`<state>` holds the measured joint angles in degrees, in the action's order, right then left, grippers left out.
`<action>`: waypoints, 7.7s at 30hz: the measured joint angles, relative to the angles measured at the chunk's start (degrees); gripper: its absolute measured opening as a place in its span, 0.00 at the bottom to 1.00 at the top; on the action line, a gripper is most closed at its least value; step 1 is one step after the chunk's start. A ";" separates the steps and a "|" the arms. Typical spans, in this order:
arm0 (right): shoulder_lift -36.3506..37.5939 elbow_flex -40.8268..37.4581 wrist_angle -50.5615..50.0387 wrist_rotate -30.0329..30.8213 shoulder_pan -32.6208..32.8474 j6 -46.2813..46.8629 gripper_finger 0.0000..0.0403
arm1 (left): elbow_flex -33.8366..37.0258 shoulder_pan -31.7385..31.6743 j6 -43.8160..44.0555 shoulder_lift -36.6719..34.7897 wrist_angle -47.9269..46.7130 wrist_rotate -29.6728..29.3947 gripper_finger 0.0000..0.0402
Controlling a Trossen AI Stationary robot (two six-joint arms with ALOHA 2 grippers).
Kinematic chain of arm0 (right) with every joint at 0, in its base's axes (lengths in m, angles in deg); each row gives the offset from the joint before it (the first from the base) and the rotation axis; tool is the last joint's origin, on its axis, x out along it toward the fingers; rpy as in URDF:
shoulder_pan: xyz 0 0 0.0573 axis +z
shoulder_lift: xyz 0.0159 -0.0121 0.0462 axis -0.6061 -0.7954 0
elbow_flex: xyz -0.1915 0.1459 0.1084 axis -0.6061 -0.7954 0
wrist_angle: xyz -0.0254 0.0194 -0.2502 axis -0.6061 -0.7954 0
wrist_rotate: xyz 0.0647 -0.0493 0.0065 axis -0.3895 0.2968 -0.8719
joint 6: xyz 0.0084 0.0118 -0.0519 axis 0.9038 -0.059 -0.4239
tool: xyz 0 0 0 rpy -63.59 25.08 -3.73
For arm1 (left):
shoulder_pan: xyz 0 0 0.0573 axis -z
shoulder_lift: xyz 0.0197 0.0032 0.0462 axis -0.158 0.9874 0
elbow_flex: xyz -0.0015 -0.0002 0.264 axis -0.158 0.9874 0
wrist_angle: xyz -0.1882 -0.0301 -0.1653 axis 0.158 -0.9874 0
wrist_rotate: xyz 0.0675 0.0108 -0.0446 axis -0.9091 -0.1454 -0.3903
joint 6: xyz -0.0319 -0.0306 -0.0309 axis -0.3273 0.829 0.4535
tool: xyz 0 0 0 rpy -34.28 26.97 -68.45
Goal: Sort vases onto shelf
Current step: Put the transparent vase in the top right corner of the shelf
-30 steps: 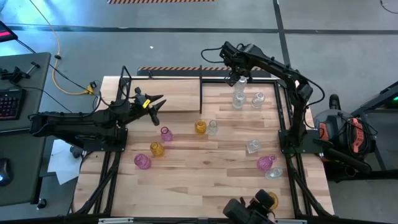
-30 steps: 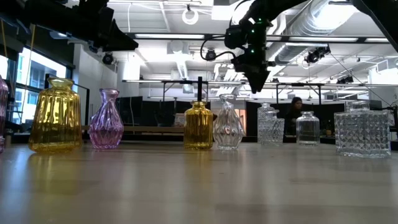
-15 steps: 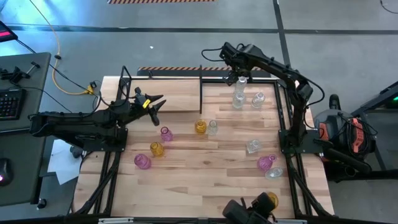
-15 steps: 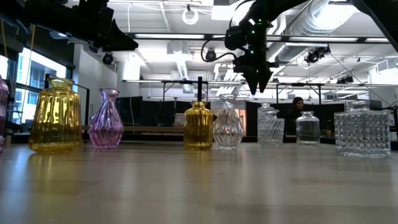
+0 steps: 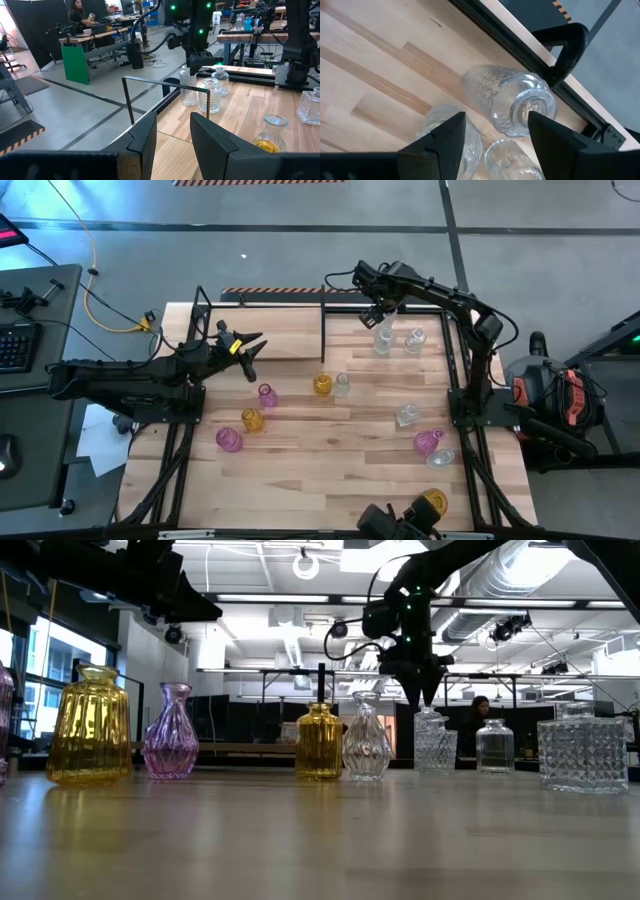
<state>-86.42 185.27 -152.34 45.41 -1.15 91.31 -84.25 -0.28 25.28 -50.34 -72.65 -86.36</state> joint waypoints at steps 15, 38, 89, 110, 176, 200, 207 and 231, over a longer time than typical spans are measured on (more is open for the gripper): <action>-1.24 -0.02 1.00 -1.90 -0.94 -0.05 0.51 | 0.00 0.00 1.43 0.00 -0.04 0.14 0.28; -1.64 0.22 1.15 -1.71 -1.07 -2.65 0.02 | 0.00 0.02 1.44 0.00 -0.44 0.44 0.28; -1.11 32.36 -13.48 3.64 12.26 -3.46 0.01 | 0.02 0.02 4.05 -0.01 -7.45 0.39 0.28; -1.90 34.14 7.79 -8.58 21.86 -12.35 0.01 | 0.02 0.01 5.95 -0.02 -9.95 0.39 0.28; -18.78 34.12 11.77 -17.93 19.65 -15.78 0.01 | 0.02 -18.45 2.30 28.74 10.88 20.90 0.27; -18.47 34.18 11.56 -19.69 19.69 -15.26 0.01 | -0.05 -20.68 3.38 30.99 13.85 24.37 0.25; -18.47 34.18 11.08 -19.13 19.61 -14.84 0.01 | -0.04 -20.57 4.31 36.98 18.47 24.42 0.10; -18.45 34.18 9.17 -17.88 19.59 -15.41 0.03 | -4.66 -19.87 6.82 46.82 22.80 28.08 0.00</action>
<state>-104.87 219.45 -143.17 27.53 18.44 75.90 -88.90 -20.14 32.10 -3.53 -49.85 -58.28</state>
